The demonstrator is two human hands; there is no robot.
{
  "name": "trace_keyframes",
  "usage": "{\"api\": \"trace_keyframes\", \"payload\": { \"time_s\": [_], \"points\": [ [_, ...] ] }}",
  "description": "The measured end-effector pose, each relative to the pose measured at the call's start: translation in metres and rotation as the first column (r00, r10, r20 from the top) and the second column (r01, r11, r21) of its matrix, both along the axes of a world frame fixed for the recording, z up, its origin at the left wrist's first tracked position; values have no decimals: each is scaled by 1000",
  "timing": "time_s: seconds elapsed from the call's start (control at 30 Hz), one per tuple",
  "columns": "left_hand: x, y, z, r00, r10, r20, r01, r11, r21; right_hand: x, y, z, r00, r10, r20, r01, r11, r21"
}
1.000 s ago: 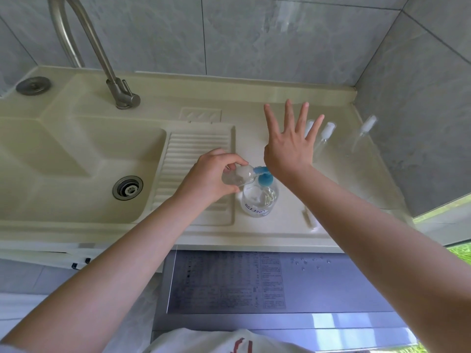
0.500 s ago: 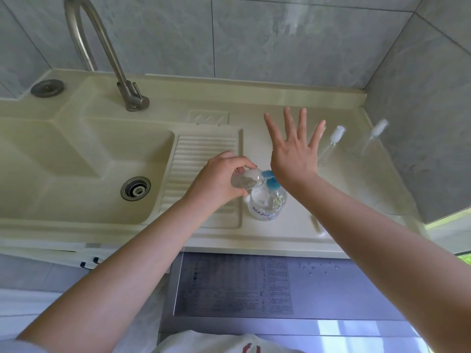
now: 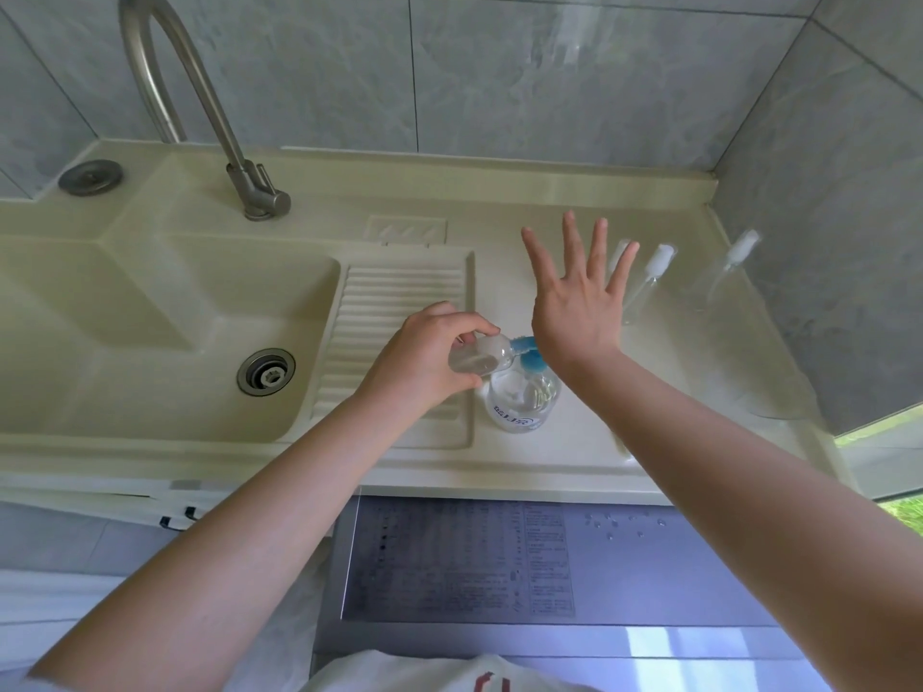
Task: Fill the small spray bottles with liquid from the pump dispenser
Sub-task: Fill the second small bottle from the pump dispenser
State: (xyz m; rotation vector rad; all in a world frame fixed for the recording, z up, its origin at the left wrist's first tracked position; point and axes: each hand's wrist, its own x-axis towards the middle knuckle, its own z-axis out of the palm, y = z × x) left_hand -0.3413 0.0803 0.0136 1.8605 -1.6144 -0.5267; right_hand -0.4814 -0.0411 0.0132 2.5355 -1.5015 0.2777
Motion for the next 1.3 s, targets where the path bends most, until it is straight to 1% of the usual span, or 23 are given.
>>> {"api": "trace_keyframes", "payload": {
  "time_s": [0.23,0.43,0.63,0.7,0.8,1.03,1.17,1.23,1.3],
  "points": [
    [0,4,4,1000,7,-3,-7,1000,1,1,0,6,1000,3,14,-2,998,-62],
    [-2,3,3,1000,21,9,-21,1000,17,0,3,-3,999,-34,18,34,999,21],
    [-1,3,2,1000,24,-10,-24,1000,-6,-1,-3,6,998,-39,42,40,999,-25],
    [0,3,2,1000,26,-8,-26,1000,-3,-1,-2,3,999,-41,18,41,999,-3],
    [0,3,2,1000,25,2,-25,1000,19,1,1,-2,999,-47,22,47,999,18],
    [-1,3,2,999,31,-17,-31,999,17,5,0,5,999,-18,52,21,998,-56],
    [-2,2,1,999,35,-10,-35,999,22,3,-1,-1,1000,13,-1,-13,999,-50],
    [-2,2,1,999,38,-13,-37,999,22,3,0,-3,1000,3,14,-3,1000,-31],
    [-2,3,0,999,34,-14,-34,999,18,2,0,-2,999,-3,38,5,998,-69]
  ]
}}
